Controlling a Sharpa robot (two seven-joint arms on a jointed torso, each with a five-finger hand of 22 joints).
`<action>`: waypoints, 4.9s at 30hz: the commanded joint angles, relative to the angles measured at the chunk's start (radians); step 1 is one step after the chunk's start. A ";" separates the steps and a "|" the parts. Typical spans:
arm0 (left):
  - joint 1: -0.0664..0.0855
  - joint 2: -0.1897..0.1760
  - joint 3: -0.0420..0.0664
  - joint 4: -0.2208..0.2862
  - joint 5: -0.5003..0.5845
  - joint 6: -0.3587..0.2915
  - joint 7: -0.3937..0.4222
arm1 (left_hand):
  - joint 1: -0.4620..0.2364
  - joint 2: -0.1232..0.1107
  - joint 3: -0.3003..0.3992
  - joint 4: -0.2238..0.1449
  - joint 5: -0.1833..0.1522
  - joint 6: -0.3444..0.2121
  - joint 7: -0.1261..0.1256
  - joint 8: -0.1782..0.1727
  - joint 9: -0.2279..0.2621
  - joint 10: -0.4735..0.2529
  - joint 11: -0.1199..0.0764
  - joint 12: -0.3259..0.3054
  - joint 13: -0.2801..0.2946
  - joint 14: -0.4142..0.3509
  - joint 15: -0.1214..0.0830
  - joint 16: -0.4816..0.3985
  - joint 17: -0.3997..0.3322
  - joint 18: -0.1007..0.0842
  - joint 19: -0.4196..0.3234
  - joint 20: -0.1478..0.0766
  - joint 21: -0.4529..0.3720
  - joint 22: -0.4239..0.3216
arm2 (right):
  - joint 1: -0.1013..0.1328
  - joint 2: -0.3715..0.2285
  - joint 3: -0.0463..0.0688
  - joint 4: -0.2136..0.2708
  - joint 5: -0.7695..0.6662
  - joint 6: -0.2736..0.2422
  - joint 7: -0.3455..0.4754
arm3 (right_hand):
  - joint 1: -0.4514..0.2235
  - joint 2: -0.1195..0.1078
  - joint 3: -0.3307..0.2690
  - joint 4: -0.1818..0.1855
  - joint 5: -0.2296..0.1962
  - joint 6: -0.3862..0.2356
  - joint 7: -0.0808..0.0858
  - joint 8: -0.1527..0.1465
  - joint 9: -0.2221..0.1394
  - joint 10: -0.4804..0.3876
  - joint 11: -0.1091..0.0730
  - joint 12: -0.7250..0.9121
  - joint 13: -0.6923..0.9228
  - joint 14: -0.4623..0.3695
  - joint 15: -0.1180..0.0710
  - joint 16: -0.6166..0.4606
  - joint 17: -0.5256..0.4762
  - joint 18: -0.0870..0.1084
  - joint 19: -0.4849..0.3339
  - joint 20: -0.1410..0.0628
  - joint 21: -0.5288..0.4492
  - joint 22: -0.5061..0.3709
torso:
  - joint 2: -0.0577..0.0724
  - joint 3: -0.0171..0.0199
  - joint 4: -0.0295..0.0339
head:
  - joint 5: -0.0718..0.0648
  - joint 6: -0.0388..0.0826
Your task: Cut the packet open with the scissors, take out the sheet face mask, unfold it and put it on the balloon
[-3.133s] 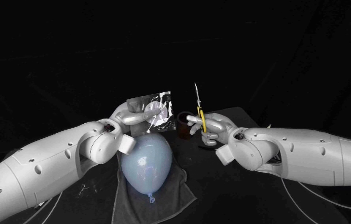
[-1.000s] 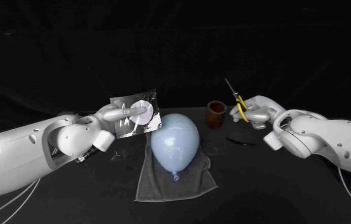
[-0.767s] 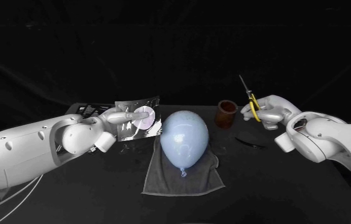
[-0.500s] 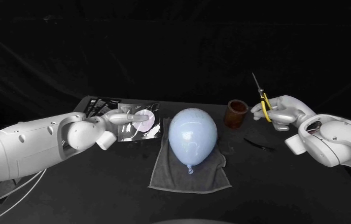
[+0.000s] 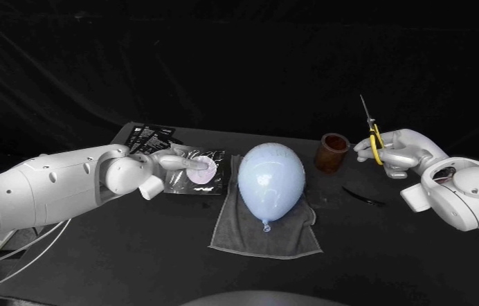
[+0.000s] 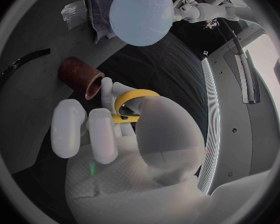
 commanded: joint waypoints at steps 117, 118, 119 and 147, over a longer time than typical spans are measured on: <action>0.297 0.665 0.056 -0.621 -0.572 -0.072 0.343 | -0.103 0.083 -0.761 0.140 0.001 -0.117 0.078 -0.120 -0.212 -0.159 0.075 0.001 0.003 -0.394 0.093 0.079 0.024 -0.084 -0.548 0.088 -0.081 -0.028 | 0.232 0.424 0.001 -0.334 -1.047 0.438 -0.390 | 0.004 -0.023 0.055 -0.032 -0.002 0.012 -0.005 0.012 0.038 0.148 -0.060 0.000 0.017 0.034 -0.008 0.007 0.014 0.006 0.024 -0.002 0.036 0.123 | -0.008 0.0095 -0.0176 | -0.241 0.151; 0.298 0.672 0.056 -0.626 -0.594 -0.074 0.342 | -0.115 0.071 -0.741 0.140 0.002 -0.122 0.079 -0.122 -0.212 -0.167 0.076 0.002 0.003 -0.398 0.095 0.071 0.020 -0.094 -0.588 0.087 -0.093 -0.030 | 0.234 0.433 0.000 -0.335 -1.054 0.439 -0.389 | 0.004 -0.023 0.055 -0.032 -0.002 0.012 -0.005 0.012 0.038 0.148 -0.060 0.000 0.017 0.034 -0.008 0.007 0.014 0.006 0.024 -0.002 0.036 0.123 | -0.008 0.0087 -0.0183 | -0.239 0.151; 0.299 0.679 0.056 -0.631 -0.612 -0.075 0.341 | -0.126 0.059 -0.720 0.141 0.001 -0.123 0.079 -0.122 -0.212 -0.172 0.077 0.003 0.003 -0.399 0.097 0.064 0.016 -0.104 -0.629 0.087 -0.105 -0.033 | 0.235 0.441 0.000 -0.336 -1.060 0.440 -0.388 | 0.004 -0.023 0.055 -0.032 -0.002 0.012 -0.005 0.012 0.038 0.148 -0.060 0.000 0.017 0.034 -0.008 0.007 0.014 0.006 0.024 -0.002 0.036 0.123 | -0.008 0.0087 -0.0186 | -0.237 0.151; 0.310 0.723 0.055 -0.591 -0.728 0.170 0.242 | -0.017 0.072 -0.670 0.135 0.001 -0.076 0.049 -0.095 -0.192 -0.111 0.046 0.016 0.006 -0.240 0.057 0.086 0.022 -0.003 -0.283 0.083 -0.004 0.009 | 0.239 0.534 -0.007 -0.328 -1.154 0.396 -0.367 | 0.005 -0.025 0.058 -0.031 -0.001 0.013 -0.006 0.012 0.041 0.150 -0.061 0.000 0.017 0.036 -0.009 0.009 0.021 0.002 0.036 -0.003 0.052 0.135 | -0.009 0.0078 -0.0164 | -0.218 0.153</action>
